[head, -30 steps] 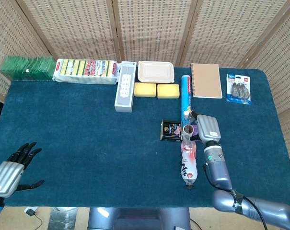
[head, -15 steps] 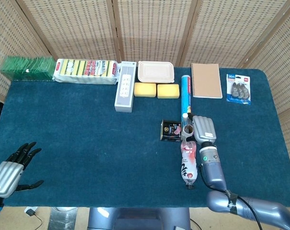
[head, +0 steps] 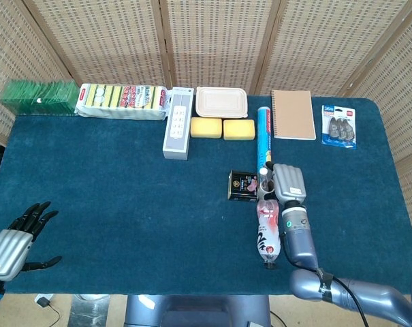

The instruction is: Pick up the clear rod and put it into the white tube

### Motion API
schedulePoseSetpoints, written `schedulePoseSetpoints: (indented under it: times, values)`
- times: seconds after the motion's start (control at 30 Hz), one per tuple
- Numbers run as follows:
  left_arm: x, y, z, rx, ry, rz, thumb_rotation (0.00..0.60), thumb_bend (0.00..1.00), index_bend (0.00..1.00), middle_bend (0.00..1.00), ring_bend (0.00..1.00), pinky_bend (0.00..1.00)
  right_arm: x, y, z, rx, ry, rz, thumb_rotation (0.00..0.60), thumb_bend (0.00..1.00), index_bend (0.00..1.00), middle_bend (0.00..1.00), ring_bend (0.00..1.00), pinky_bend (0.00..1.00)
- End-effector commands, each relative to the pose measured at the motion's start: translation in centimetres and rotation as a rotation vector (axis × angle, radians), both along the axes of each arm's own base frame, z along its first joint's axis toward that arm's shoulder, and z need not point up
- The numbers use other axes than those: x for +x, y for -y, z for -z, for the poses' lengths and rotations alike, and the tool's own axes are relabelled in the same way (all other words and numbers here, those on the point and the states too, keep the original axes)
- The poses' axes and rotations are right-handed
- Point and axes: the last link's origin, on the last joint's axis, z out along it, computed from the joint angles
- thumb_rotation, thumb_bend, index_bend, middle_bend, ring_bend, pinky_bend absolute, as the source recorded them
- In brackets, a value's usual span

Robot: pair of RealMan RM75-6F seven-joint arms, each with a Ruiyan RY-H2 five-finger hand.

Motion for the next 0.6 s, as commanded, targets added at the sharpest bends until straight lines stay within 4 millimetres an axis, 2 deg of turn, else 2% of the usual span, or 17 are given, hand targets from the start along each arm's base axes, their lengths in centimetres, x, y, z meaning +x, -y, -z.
schedulePoseSetpoints:
  times: [0.03, 0.6]
  values:
    - [0.00, 0.00, 0.00, 0.000, 0.000, 0.000, 0.449, 0.11, 0.11, 0.05, 0.02, 0.23, 0.00, 0.05, -0.11, -0.004, -0.010, -0.002, 0.600, 0.19, 0.47, 0.55, 0.55, 0.50]
    - [0.00, 0.02, -0.02, 0.002, 0.000, -0.001, 0.449, 0.11, 0.11, 0.05, 0.02, 0.23, -0.05, 0.00, -0.21, -0.015, -0.027, 0.008, 0.600, 0.20, 0.50, 0.57, 0.57, 0.51]
